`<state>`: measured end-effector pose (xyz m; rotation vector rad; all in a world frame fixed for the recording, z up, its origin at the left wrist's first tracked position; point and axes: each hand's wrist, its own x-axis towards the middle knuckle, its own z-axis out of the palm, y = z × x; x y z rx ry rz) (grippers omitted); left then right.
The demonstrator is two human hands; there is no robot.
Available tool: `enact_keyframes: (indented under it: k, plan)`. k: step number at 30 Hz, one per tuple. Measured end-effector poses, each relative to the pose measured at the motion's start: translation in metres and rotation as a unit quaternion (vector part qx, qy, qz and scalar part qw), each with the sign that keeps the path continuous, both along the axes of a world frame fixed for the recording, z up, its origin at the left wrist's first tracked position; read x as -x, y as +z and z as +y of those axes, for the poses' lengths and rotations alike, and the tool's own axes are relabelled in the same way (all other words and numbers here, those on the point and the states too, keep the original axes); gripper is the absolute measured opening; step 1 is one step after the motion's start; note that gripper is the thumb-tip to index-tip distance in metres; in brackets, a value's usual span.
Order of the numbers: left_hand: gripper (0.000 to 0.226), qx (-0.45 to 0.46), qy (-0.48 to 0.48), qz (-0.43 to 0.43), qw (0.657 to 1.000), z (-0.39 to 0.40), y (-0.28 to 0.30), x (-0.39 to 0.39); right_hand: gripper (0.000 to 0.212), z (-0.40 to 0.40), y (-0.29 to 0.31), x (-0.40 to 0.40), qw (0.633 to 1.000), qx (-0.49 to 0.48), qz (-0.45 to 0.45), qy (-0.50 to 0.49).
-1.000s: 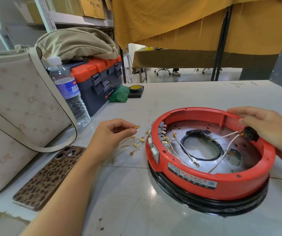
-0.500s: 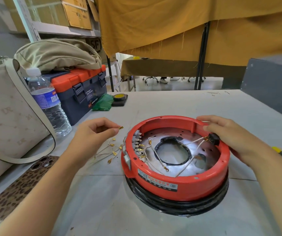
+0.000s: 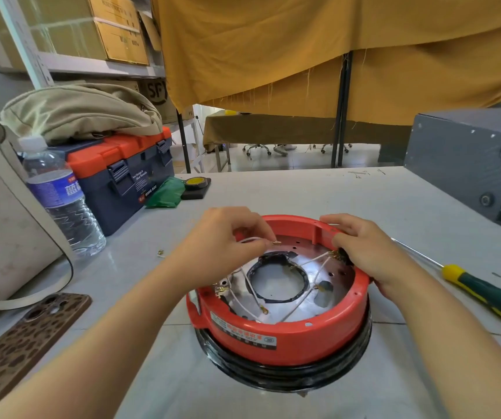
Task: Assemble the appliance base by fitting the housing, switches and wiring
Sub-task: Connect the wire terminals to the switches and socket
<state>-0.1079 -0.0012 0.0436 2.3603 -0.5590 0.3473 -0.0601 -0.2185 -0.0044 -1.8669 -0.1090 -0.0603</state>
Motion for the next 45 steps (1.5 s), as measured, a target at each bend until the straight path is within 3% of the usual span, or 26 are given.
enact_keyframes:
  k: [10, 19, 23, 45]
  plan:
    - [0.006, -0.110, -0.059, -0.015, 0.992, -0.050, 0.010, -0.022, 0.039, 0.007, -0.006, -0.002, 0.999, -0.035, -0.006, -0.036]
    - [0.006, -0.055, -0.078, -0.005, 0.995, -0.055, -0.016, -0.031, 0.038, 0.006, -0.008, -0.006, 0.998, -0.043, 0.012, -0.032]
    - [0.008, -0.098, -0.085, -0.025, 0.991, -0.056, -0.020, -0.030, 0.037, 0.006, -0.009, -0.007, 0.999, -0.038, 0.007, -0.030]
    - [0.006, -0.118, -0.088, -0.056, 0.987, -0.063, -0.027, -0.035, 0.038, 0.007, -0.009, -0.007, 0.999, -0.027, -0.006, -0.023]
